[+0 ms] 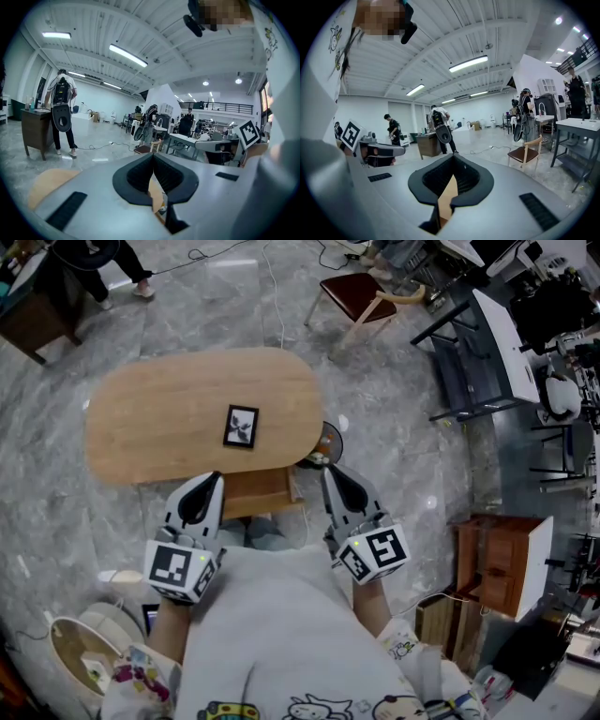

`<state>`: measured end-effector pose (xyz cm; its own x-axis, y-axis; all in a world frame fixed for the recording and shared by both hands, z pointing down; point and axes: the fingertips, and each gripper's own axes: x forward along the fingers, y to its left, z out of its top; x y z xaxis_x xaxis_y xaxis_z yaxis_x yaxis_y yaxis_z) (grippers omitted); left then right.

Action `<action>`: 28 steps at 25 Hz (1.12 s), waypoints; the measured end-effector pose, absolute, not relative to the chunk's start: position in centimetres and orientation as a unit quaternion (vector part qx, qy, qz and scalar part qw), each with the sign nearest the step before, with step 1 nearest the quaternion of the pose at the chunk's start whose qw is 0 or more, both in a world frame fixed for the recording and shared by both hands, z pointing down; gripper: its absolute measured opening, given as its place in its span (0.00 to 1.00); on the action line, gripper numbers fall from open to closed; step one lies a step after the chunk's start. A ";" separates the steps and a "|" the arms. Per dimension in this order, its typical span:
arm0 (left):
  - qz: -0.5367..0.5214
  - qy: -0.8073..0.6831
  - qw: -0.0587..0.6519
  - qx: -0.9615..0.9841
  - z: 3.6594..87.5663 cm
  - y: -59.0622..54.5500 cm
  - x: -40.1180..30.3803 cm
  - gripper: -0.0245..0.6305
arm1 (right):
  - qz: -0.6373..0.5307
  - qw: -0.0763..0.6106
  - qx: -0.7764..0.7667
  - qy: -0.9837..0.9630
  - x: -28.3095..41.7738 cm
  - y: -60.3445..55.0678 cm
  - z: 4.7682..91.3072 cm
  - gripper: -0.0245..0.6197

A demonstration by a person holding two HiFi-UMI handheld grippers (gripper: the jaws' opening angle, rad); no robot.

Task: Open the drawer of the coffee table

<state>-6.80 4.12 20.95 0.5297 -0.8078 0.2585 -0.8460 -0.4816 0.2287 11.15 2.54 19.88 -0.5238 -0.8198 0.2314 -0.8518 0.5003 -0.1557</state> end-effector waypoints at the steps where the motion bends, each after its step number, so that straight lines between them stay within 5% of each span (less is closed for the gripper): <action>1: 0.058 -0.481 0.165 0.859 21.0 4.1 -6.7 0.04 | 0.125 0.063 0.484 -0.864 11.2 2.6 19.9 0.04; 28: 0.071 -0.459 0.163 0.871 21.5 3.0 -6.4 0.04 | 0.121 0.082 0.472 -0.869 10.6 1.9 20.1 0.03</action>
